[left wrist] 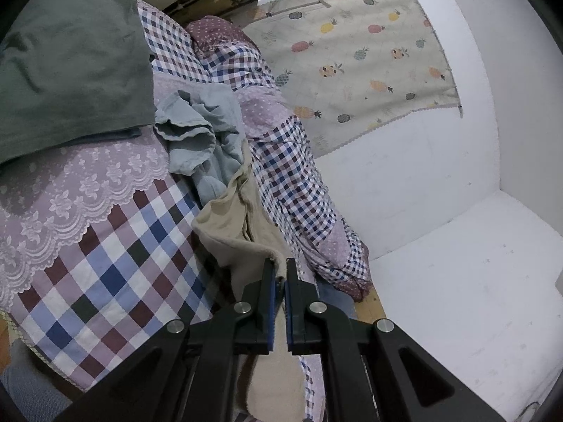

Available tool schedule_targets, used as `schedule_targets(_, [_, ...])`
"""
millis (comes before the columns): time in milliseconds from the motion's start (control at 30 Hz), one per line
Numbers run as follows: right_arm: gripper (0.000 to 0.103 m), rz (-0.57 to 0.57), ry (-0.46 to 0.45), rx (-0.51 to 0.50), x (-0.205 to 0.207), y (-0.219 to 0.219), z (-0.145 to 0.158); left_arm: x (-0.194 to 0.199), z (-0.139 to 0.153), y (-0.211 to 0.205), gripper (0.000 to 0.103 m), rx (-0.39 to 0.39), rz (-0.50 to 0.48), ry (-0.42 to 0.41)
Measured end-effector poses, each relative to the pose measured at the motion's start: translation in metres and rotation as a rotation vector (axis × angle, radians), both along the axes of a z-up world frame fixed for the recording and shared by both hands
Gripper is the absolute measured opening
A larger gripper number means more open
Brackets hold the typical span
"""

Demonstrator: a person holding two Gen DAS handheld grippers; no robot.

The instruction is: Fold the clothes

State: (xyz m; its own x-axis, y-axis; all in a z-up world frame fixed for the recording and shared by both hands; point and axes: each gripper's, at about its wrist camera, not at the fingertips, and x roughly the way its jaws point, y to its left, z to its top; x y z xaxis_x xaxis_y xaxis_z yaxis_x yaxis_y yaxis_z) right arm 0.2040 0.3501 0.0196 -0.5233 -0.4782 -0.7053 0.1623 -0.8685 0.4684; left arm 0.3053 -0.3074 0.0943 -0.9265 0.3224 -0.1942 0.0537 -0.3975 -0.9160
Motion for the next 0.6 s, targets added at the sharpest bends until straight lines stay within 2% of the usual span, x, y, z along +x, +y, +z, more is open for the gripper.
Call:
schedule_targets(133, [0.036, 0.030, 0.031, 0.111, 0.005, -0.022, 0.003, 0.001, -0.002, -0.001, 0.003, 0.002, 0.000, -0.006])
schedule_targets(333, [0.030, 0.011, 0.029, 0.222, 0.006, -0.043, -0.002, 0.002, -0.002, -0.001, 0.002, -0.001, 0.000, -0.010])
schedule_targets(433, [0.003, 0.028, 0.037, 0.287, 0.011, -0.052, -0.001, 0.001, -0.005, -0.001, 0.002, -0.003, 0.000, -0.020])
schedule_targets(500, [0.003, 0.039, 0.049, 0.309, 0.018, -0.053, 0.002, 0.000, -0.006, 0.000, 0.002, -0.005, -0.002, -0.031])
schedule_targets(600, [0.002, 0.025, 0.084, 0.287, 0.029, -0.048, 0.018, -0.001, -0.006, 0.000, 0.002, -0.015, -0.009, -0.047])
